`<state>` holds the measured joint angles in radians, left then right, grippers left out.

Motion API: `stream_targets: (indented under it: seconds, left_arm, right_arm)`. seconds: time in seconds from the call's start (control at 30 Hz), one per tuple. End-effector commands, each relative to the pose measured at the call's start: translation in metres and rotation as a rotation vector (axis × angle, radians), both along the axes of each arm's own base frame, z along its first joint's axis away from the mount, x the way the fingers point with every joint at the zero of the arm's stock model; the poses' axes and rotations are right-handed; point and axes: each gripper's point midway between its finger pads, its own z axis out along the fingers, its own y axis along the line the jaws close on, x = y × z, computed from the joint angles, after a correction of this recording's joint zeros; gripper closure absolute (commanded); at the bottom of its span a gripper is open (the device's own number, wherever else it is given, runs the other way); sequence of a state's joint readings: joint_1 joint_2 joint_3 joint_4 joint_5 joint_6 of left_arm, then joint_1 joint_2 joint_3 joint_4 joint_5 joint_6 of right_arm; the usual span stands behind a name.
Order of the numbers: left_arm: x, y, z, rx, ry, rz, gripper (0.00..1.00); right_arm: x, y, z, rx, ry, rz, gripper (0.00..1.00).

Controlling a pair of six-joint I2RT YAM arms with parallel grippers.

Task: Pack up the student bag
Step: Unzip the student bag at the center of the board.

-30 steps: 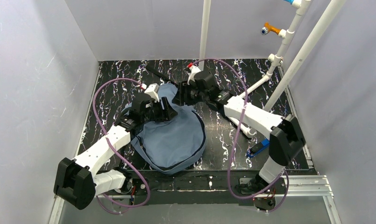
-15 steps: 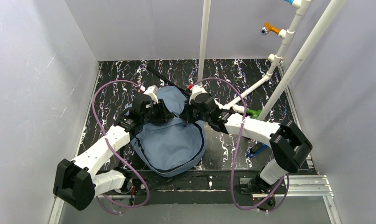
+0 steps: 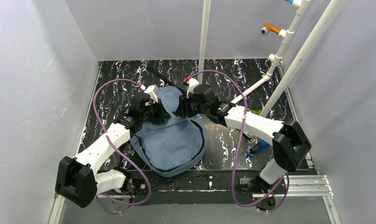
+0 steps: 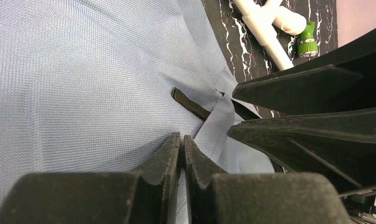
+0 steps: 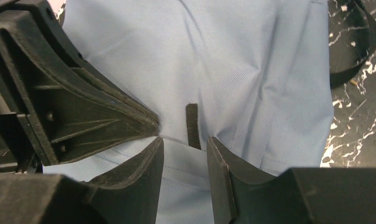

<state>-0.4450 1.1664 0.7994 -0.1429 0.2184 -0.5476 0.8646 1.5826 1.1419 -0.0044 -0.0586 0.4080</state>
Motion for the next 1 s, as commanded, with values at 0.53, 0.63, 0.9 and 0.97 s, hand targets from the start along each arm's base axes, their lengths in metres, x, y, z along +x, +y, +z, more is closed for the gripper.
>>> stream_targets:
  seconds: [0.53, 0.63, 0.9, 0.97]
  left_arm:
    - [-0.036, 0.008, -0.036, 0.066, 0.152, -0.059, 0.96]
    - [-0.036, 0.008, -0.037, 0.063, 0.150, -0.054, 0.97]
    - [-0.038, 0.007, -0.031, 0.055, 0.143, -0.069, 0.97]
    - [-0.039, 0.009, -0.027, 0.061, 0.138, -0.070, 0.94]
  right_arm:
    - [0.002, 0.020, -0.041, -0.189, -0.053, 0.244, 0.44]
    - [-0.007, 0.029, -0.052, -0.131, -0.003, 0.281, 0.56]
    - [-0.003, 0.037, -0.059, -0.040, 0.035, 0.261, 0.82]
    - [0.003, 0.034, -0.055, -0.038, 0.030, 0.229, 0.95]
